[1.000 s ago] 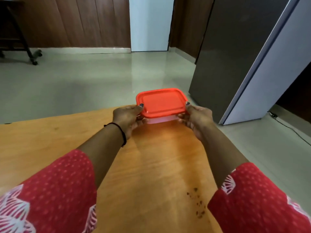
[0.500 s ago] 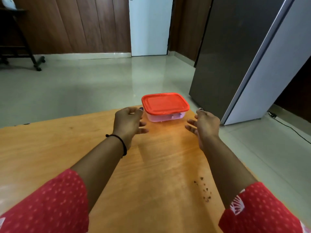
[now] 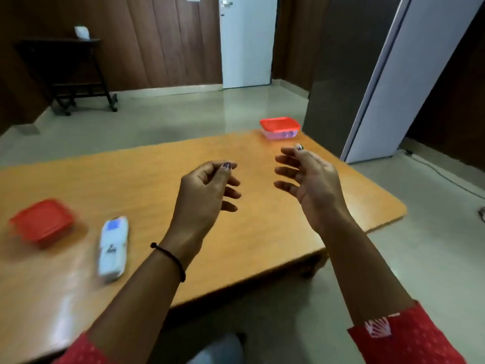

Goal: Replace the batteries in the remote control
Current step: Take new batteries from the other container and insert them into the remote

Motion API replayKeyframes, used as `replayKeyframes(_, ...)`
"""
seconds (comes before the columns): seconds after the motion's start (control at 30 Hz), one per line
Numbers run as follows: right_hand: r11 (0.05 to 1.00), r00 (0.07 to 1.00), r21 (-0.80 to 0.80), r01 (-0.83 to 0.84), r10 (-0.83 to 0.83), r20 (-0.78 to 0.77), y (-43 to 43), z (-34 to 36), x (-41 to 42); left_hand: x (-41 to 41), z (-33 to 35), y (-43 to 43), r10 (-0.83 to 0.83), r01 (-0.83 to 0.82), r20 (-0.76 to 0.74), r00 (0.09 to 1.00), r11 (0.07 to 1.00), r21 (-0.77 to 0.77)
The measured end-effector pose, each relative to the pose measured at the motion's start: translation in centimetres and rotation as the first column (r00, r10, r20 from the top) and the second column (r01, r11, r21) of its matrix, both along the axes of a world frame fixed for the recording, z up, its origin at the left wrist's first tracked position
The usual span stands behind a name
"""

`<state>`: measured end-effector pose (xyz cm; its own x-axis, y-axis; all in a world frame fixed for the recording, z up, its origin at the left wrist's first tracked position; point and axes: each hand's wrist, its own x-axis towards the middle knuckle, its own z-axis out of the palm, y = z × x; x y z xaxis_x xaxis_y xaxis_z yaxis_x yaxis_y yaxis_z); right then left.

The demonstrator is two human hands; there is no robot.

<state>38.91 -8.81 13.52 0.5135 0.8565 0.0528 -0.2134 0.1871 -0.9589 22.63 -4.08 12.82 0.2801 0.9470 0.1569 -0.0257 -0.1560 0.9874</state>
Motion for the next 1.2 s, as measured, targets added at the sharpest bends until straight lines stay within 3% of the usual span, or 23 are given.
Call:
replayKeyframes(0.13, 0.993, 0.992, -0.004, -0.115, 0.115, -0.048, -6.8, 0.5, -8.8, -10.2, 0.3, -7.6, 0.108, -0.102, 0.068, 0.992, 0.991, -0.088)
replayKeyframes(0.3, 0.971, 0.976, -0.105, -0.214, 0.217, 0.021, -7.4, -0.9, -17.4, -17.6, -1.5, -8.7, 0.243, -0.215, 0.165, 0.956, 0.961, -0.172)
replayKeyframes(0.5, 0.924, 0.948, -0.269, -0.27, 0.305, 0.095, -1.8, -5.2, -23.6, -23.4, -6.2, -3.0, 0.424, -0.343, 0.215, 0.88, 0.879, -0.332)
replayKeyframes(0.67, 0.906, 0.893, -0.355, -0.231, 0.342, 0.293, 6.5, -9.9, -29.3, -27.5, -9.6, 2.5, 0.562, -0.462, 0.186, 0.806, 0.793, -0.398)
replayKeyframes(0.73, 0.928, 0.818, -0.307, -0.212, 0.34, 0.464, 10.2, -11.2, -32.2, -28.9, -10.5, 4.1, 0.624, -0.518, 0.181, 0.76, 0.75, -0.412)
replayKeyframes(0.83, 0.935, 0.617, -0.279, -0.219, 0.354, 0.703, 15.1, -12.3, -36.3, -30.4, -11.6, 4.9, 0.695, -0.571, 0.169, 0.699, 0.685, -0.452)
replayKeyframes(0.97, 0.89, 0.348, -0.43, -0.149, 0.455, 0.82, 20.0, -14.2, -40.0, -31.9, -12.2, 5.2, 0.737, -0.591, 0.186, 0.649, 0.643, -0.487)
replayKeyframes(1.03, 0.897, 0.296, -0.428, -0.111, 0.441, 0.847, 20.8, -14.9, -40.6, -32.5, -12.3, 4.9, 0.726, -0.581, 0.188, 0.661, 0.655, -0.484)
replayKeyframes(1.1, 0.91, 0.324, -0.396, -0.12, 0.413, 0.851, 20.5, -15.0, -40.6, -33.3, -12.7, 4.6, 0.72, -0.579, 0.187, 0.668, 0.661, -0.478)
replayKeyframes(1.2, 0.917, 0.478, -0.344, -0.201, 0.398, 0.783, 18.1, -14.6, -39.6, -34.3, -12.9, 4.5, 0.739, -0.548, 0.233, 0.632, 0.639, -0.539)
